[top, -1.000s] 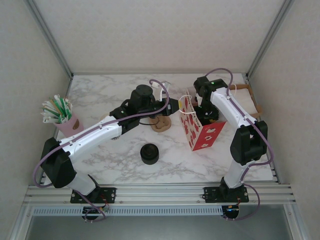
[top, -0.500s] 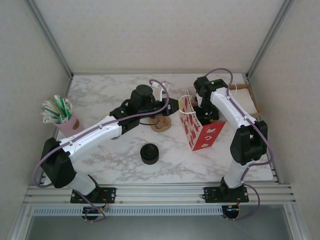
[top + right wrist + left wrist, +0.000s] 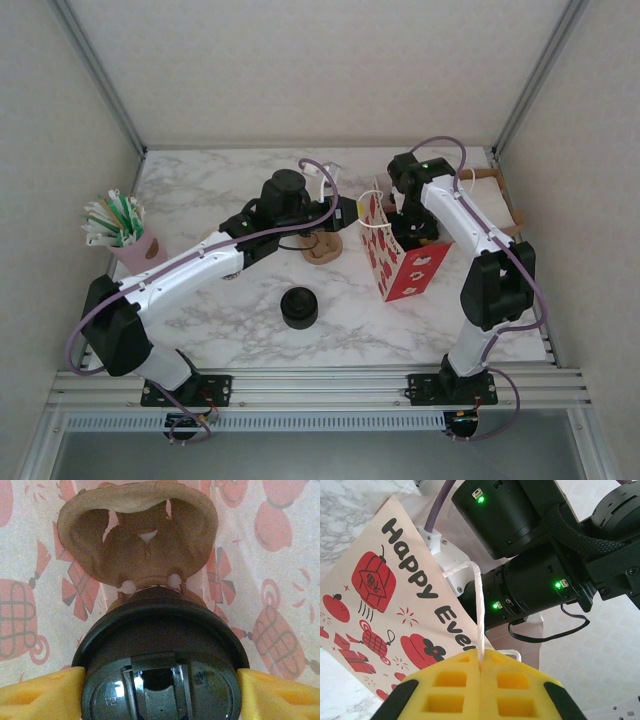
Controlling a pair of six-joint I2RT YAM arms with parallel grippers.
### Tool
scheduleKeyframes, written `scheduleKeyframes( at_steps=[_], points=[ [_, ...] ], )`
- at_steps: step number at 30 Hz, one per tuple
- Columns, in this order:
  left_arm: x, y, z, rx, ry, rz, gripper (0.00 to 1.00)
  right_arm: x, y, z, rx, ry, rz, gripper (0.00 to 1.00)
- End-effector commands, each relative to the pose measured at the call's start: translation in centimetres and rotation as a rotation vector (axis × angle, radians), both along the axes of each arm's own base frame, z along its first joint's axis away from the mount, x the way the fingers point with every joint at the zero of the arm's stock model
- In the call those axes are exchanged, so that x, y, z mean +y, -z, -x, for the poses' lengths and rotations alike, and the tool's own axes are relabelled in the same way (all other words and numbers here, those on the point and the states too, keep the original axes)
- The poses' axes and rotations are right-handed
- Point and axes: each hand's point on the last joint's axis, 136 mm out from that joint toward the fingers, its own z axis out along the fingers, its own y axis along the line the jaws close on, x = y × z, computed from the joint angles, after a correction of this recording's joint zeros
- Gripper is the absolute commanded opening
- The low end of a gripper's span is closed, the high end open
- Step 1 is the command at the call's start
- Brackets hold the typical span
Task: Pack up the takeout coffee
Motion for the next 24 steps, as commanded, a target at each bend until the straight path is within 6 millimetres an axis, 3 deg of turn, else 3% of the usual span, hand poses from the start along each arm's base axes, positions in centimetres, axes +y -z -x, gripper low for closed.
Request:
scheduleKeyframes(
  at_steps=[1,24],
  points=[
    [-0.4,-2.0,0.3,-0.043,0.01,0.024,0.03,-0.9,-1.4,0.6,-0.019,0.019,0.011,0.77],
    [-0.8,-2.0,0.3,-0.042,0.013,0.026,0.03,-1.3,-4.2,1.3,-0.077,0.03,-0.002,0.85]
  ],
)
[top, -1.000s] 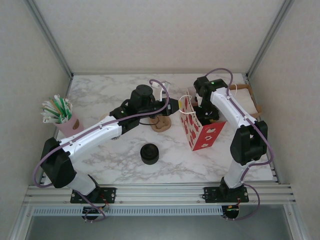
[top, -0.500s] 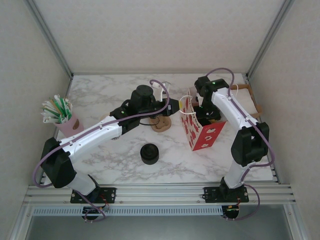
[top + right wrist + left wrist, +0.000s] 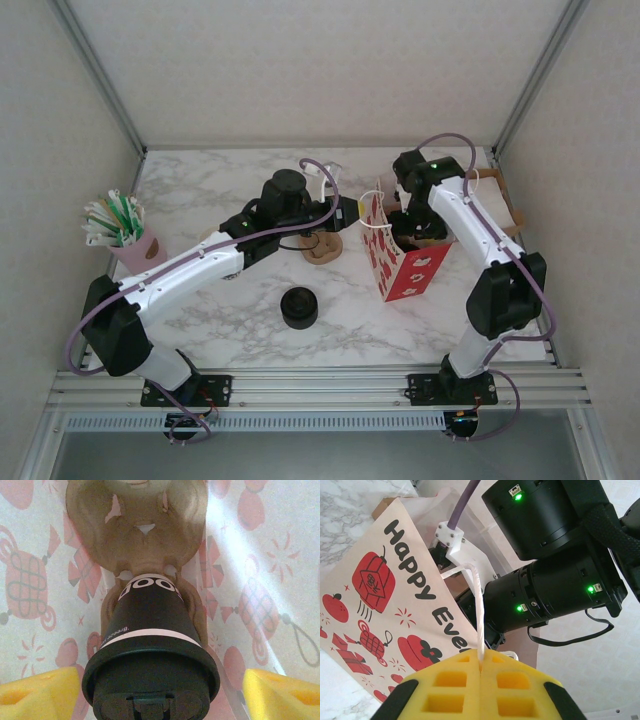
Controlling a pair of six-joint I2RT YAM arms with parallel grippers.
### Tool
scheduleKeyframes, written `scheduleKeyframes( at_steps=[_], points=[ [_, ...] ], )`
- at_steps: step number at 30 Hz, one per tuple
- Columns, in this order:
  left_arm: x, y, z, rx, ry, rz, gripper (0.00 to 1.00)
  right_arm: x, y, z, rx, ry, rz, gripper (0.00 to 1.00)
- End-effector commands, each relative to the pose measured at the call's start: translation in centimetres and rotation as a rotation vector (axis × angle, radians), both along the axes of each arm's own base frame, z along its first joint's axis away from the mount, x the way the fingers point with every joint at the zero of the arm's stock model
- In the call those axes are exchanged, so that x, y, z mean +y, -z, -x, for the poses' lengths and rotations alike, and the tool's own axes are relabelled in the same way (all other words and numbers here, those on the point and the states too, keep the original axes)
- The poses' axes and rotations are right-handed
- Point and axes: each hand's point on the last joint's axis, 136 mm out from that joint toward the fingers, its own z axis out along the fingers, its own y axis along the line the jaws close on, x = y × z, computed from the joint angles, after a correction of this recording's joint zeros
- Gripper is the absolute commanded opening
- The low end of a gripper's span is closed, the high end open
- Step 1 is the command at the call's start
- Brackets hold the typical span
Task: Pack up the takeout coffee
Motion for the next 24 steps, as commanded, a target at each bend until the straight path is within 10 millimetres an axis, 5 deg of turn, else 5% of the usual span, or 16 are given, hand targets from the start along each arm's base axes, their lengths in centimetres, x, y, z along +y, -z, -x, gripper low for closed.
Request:
scheduleKeyframes(
  at_steps=[1,24],
  points=[
    [-0.6,-1.6,0.1,-0.035,0.007,0.02,0.03,-0.7,-2.1,0.4,-0.042,0.023,0.004,0.85],
    [-0.6,-2.0,0.3,-0.04,0.005,0.022,0.05,-0.7,-5.6,0.9,-0.125,0.029,-0.035,0.86]
  ],
)
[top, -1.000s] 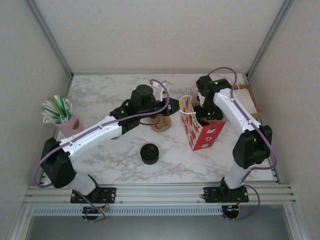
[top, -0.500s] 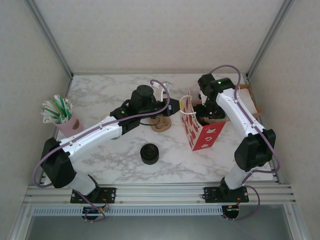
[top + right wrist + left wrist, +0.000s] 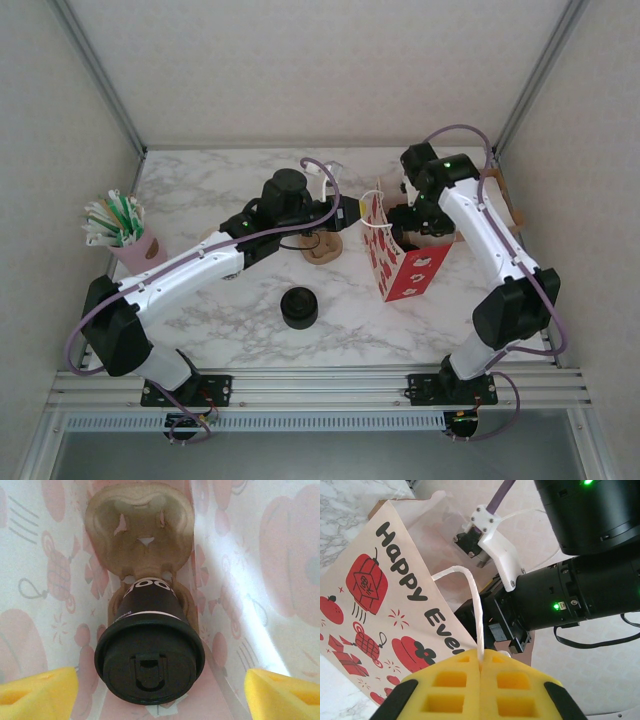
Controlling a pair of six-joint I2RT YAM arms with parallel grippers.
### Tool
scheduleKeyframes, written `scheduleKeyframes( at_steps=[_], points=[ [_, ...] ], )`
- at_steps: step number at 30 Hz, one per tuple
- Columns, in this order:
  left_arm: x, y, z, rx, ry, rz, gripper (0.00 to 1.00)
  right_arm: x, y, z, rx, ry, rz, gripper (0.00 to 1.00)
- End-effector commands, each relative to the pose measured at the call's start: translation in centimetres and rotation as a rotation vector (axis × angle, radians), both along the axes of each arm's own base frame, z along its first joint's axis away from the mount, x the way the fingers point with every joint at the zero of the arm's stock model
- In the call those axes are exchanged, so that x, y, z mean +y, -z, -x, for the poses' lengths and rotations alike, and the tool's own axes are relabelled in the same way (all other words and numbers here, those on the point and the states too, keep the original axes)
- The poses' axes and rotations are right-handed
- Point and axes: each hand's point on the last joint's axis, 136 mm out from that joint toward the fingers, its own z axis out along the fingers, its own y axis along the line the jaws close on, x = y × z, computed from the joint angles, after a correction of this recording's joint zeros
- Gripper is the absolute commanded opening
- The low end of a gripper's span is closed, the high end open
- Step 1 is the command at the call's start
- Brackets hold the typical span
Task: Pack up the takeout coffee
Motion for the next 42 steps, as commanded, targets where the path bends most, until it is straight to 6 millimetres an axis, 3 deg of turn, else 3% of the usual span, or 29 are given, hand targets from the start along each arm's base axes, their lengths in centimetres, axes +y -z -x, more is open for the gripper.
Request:
scheduleKeyframes(
  at_steps=[1,27,42],
  points=[
    [-0.4,-1.6,0.1,-0.033,0.001,0.018,0.05,-0.3,-2.1,0.7,-0.034,0.016,-0.015,0.86],
    [-0.4,-2.1,0.0,-0.042,-0.001,0.019,0.13,0.1,-5.3,1.3,-0.124,0.009,-0.072,0.86],
    [-0.2,-2.8,0.2,-0.051,-0.003,0.027,0.26,0.1,-8.0,2.0,-0.216,0.01,-0.118,0.81]
  ],
)
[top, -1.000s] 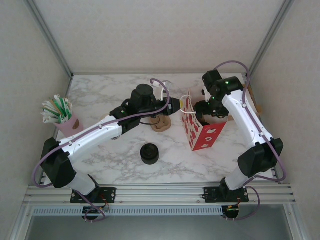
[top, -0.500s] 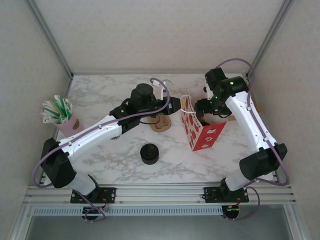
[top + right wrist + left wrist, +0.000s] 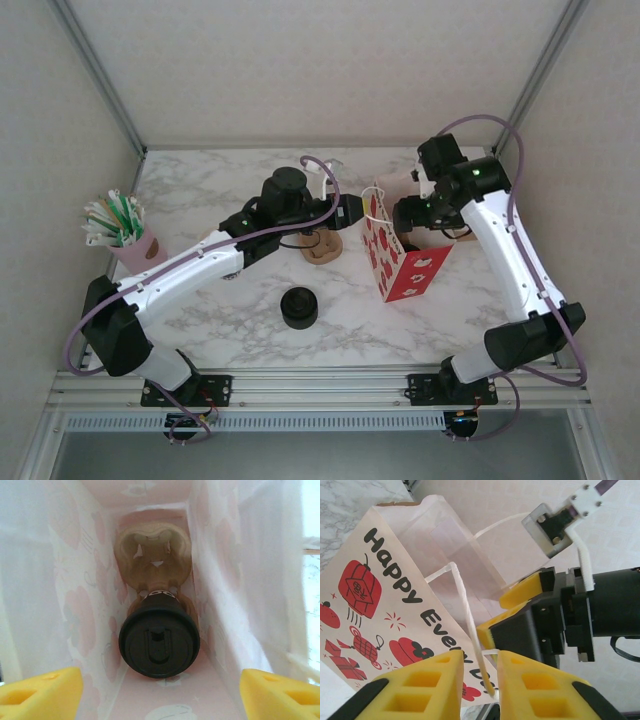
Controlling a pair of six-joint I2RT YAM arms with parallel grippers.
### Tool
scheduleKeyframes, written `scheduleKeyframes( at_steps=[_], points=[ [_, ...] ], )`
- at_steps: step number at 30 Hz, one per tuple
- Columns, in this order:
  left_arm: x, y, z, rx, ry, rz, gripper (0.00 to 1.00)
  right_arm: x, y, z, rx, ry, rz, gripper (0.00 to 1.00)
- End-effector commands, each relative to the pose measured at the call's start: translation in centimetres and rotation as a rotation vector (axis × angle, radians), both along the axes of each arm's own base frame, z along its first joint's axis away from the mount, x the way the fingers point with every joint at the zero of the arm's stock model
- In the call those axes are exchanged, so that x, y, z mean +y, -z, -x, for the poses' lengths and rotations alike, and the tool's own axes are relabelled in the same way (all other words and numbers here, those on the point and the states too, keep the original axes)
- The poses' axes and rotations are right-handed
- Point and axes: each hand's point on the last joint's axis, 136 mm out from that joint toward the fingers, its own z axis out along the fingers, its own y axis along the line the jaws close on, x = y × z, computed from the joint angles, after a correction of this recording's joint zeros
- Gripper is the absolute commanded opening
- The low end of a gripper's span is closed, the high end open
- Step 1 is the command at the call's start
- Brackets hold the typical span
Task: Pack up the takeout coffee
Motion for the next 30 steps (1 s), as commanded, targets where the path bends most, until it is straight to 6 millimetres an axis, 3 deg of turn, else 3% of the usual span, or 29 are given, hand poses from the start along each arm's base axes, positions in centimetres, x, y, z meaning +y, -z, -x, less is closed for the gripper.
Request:
scheduleKeyframes(
  at_steps=[1,10,20,30],
  points=[
    [-0.1,-2.2,0.2,-0.044,-0.003,0.022,0.26,0.2,-2.0,0.8,-0.046,0.001,-0.037,0.81],
    [0.0,-2.7,0.3,-0.055,-0.004,0.028,0.36,0.1,-3.7,1.4,-0.109,-0.002,-0.073,0.79],
    [0.5,-3.3,0.4,-0.07,-0.019,0.028,0.59,0.1,-5.9,2.4,-0.195,-0.009,-0.126,0.79],
    [1.1,-3.9,0.5,-0.091,-0.043,0.021,0.66,-0.5,-7.6,3.6,-0.293,0.0,-0.158,0.79]
  ],
)
